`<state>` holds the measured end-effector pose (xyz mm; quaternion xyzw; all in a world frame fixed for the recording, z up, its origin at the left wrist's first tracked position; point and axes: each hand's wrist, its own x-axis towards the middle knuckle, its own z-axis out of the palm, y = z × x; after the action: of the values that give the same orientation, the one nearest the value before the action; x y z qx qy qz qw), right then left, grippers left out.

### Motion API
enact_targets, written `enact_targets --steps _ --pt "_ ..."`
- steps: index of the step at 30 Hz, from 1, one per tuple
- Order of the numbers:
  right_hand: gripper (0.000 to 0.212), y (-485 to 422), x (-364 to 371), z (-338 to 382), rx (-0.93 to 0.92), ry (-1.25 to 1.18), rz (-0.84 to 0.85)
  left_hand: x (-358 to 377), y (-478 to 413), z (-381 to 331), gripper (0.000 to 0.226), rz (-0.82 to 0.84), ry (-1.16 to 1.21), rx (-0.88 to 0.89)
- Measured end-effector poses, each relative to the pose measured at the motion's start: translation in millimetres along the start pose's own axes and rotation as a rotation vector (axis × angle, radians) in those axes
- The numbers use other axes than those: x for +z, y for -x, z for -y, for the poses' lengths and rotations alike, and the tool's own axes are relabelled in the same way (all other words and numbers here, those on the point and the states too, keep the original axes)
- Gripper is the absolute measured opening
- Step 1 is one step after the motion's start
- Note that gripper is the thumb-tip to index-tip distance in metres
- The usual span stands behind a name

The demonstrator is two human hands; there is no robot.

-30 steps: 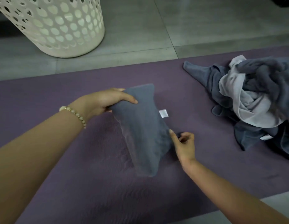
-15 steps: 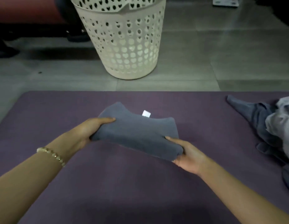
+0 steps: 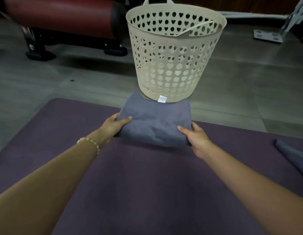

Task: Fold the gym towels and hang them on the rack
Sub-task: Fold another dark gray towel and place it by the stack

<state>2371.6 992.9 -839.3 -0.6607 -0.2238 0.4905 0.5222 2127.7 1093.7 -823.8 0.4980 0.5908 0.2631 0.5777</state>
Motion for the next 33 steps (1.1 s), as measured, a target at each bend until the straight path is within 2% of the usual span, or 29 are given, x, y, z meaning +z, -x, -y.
enact_targets --steps 4,6,9,12,15,17,19,23,26,33 --pt "0.049 -13 -2 -54 0.107 0.033 -0.125 3 -6 51 0.04 -0.174 -0.234 -0.083" --pt "0.051 -6 -14 -84 0.147 0.185 -0.192 0 1 89 0.028 -0.184 -0.384 -0.13" --pt "0.05 7 -38 -112 0.131 0.489 -0.16 -3 12 122 0.027 -0.204 -0.469 -0.136" --pt "0.053 17 -65 -111 0.107 0.671 -0.054 5 23 126 0.031 -0.12 -0.599 -0.086" --pt "0.057 35 -104 -89 0.054 0.935 0.046 19 36 116 0.036 0.046 -0.897 0.021" --pt "0.058 52 -137 -67 -0.005 1.133 0.077 33 46 104 0.039 0.117 -1.084 0.088" --pt "0.058 72 -173 -45 -0.043 1.244 0.068 55 56 91 0.038 0.163 -1.118 0.129" --pt "0.06 114 -248 -7 -0.038 1.305 0.012 124 83 59 0.033 0.257 -1.162 0.254" --pt "0.06 143 -307 11 -0.026 1.287 -0.107 190 108 37 0.038 0.334 -1.24 0.381" --pt "0.064 196 -431 1 0.028 1.212 -0.351 333 169 5 0.043 0.494 -1.286 0.567"
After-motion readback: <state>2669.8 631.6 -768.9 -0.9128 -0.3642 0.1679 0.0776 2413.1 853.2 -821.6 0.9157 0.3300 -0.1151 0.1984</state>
